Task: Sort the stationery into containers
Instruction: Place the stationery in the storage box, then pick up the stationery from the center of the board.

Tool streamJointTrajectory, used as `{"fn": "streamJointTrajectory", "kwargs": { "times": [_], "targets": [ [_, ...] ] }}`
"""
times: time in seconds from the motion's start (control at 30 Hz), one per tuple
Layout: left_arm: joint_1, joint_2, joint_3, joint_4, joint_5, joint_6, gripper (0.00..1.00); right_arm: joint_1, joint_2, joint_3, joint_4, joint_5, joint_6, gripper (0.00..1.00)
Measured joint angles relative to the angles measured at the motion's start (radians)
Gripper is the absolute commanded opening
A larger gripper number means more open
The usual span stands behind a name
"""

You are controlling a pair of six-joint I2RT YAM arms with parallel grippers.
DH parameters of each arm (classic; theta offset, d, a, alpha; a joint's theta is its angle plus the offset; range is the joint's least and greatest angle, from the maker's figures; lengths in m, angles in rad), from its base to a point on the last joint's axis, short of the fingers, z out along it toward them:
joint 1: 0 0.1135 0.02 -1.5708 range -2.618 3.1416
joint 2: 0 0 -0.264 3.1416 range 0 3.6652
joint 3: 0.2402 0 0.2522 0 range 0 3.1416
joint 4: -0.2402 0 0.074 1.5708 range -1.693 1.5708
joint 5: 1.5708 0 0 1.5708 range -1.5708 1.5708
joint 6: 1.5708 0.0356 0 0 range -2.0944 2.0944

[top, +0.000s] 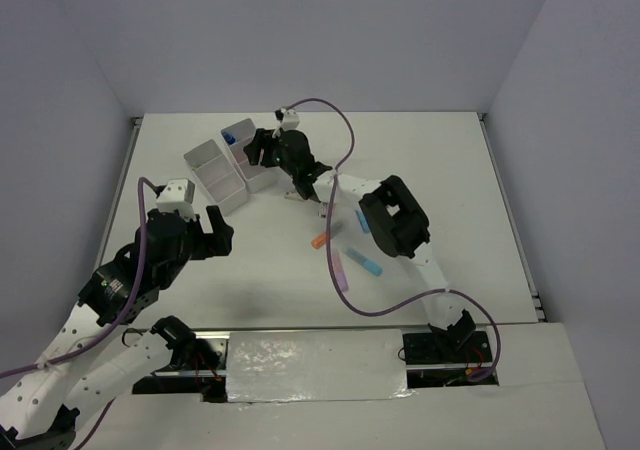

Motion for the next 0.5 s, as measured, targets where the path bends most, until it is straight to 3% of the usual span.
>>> {"fn": "streamJointTrajectory", "kwargs": {
  "times": [0.17,0.37,0.5],
  "targets": [
    [0.000,0.006,0.000,0.000,-0.002,0.000,0.99,-0.002,-0.261,-0.256,-0.060,0.022,-0.044,0.79],
    [0.000,0.021,0.000,0.000,-0.006,-0.001,0.99,-0.084,-0.578,-0.260,-0.435,0.008,-0.081,0.78],
    [0.000,0.022,0.000,0.000,-0.007,-0.001,0.99,-0.175,-0.745,-0.431,-0.599,0.042,-0.112,0.78]
  ]
}}
